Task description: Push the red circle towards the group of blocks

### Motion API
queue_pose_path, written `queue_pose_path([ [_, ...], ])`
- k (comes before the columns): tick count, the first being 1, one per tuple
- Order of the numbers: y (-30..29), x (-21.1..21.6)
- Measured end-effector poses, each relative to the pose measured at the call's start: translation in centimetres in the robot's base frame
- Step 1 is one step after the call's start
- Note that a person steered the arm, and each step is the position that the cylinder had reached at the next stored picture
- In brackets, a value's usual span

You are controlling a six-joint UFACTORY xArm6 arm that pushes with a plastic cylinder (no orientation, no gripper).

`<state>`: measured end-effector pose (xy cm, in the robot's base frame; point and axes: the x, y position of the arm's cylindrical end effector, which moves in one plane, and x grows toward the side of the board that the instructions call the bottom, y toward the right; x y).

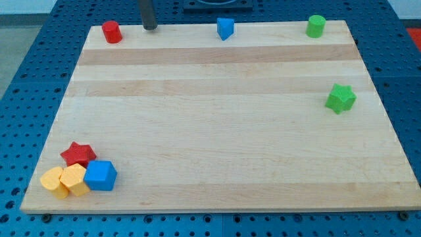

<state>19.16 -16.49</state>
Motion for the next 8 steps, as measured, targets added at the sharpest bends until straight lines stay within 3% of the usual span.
queue_pose_path([
  [3,-6.3,0.0],
  [7,-9.8,0.2],
  [8,-10.0,2.0],
])
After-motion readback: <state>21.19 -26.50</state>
